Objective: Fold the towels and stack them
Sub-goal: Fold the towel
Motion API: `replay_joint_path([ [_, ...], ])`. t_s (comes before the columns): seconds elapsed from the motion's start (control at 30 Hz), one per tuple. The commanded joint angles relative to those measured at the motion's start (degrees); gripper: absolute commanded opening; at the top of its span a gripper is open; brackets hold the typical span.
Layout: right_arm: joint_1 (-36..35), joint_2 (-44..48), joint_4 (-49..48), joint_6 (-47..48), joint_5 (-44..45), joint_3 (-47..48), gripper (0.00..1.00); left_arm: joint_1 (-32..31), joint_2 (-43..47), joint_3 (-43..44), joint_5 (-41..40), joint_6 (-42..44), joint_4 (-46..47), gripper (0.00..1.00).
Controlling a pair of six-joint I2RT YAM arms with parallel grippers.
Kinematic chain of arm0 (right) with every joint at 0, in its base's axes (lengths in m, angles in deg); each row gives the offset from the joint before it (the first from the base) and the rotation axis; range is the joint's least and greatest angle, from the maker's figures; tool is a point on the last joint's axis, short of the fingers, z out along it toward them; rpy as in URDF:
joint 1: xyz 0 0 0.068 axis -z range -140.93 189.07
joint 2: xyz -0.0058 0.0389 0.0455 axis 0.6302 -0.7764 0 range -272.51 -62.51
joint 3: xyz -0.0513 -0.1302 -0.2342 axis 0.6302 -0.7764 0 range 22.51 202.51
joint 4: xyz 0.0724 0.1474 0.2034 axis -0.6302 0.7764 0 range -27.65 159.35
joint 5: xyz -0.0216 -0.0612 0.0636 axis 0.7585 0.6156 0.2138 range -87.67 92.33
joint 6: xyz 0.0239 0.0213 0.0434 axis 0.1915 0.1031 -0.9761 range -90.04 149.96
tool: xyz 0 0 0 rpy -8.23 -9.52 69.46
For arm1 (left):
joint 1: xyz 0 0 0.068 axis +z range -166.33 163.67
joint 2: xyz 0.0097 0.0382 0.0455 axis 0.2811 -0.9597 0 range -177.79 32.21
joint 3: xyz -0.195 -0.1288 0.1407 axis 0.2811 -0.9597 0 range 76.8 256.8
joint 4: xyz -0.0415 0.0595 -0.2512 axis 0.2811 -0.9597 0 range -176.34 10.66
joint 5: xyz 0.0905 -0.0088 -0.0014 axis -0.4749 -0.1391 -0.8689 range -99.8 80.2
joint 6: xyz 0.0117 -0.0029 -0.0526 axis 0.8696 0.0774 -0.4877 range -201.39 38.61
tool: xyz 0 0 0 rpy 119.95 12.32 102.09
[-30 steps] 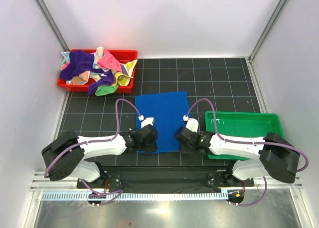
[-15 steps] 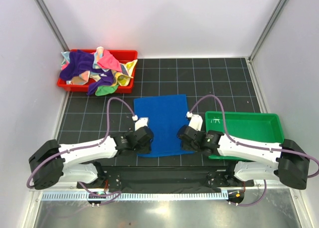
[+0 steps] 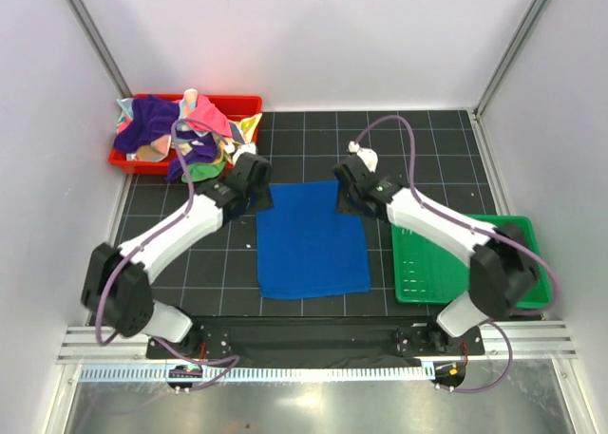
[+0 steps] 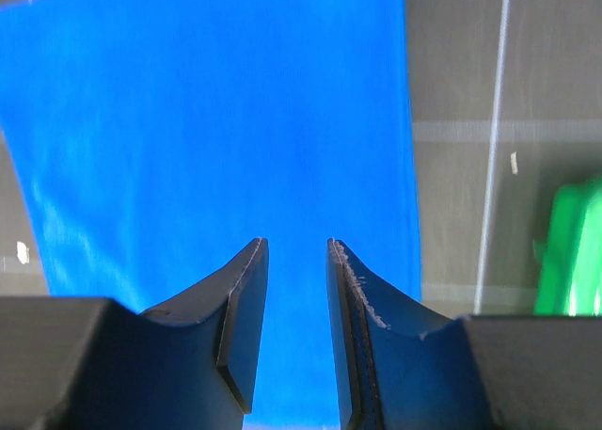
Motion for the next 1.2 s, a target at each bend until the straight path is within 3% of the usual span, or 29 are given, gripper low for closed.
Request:
replay_joint_path([
  [0.0, 3.50, -7.67, -3.49, 7.40, -4.12, 6.80, 0.38, 2.73, -8.48, 7.10, 0.92, 7.47, -0.47, 0.35],
  [0.2, 7.02, -21.89, -5.07, 10.48, -7.20, 18.39, 0.37, 5.80, -18.79, 15.99, 1.10, 11.79, -0.56, 0.33],
  [0.43, 10.27, -32.29, -5.07, 11.45, -9.05, 26.40, 0.35, 7.30, -30.38, 24.77, -0.48, 14.42, -0.82, 0.31],
  [0.8, 15.55, -33.97, -9.47, 9.52, -13.79, 23.25, 0.34, 8.27, -39.71, 29.80, -6.72, 14.25, -1.00, 0.29],
  [1.17, 18.27, -33.71, -10.61, 8.82, -15.91, 20.17, 0.33, 8.62, -41.30, 31.55, -10.86, 15.75, -1.61, 0.30],
])
